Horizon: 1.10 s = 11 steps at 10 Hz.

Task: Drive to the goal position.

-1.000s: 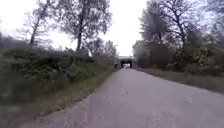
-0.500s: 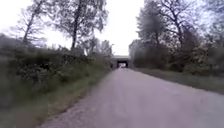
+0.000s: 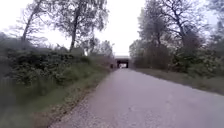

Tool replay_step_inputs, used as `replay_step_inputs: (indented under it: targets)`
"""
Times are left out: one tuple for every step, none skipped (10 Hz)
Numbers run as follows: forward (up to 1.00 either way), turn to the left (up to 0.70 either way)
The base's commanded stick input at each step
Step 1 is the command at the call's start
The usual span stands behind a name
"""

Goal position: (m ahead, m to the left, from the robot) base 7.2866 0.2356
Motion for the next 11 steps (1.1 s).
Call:
replay_step_inputs:
  targets:
    - [1.00, 0.00]
    - [1.00, 0.00]
    - [1.00, 0.00]
    - [1.00, 0.00]
    - [1.00, 0.00]
    - [1.00, 0.00]
    - [1.00, 0.00]
    - [1.00, 0.00]
    - [1.00, 0.00]
    - [1.00, 0.00]
    - [1.00, 0.00]
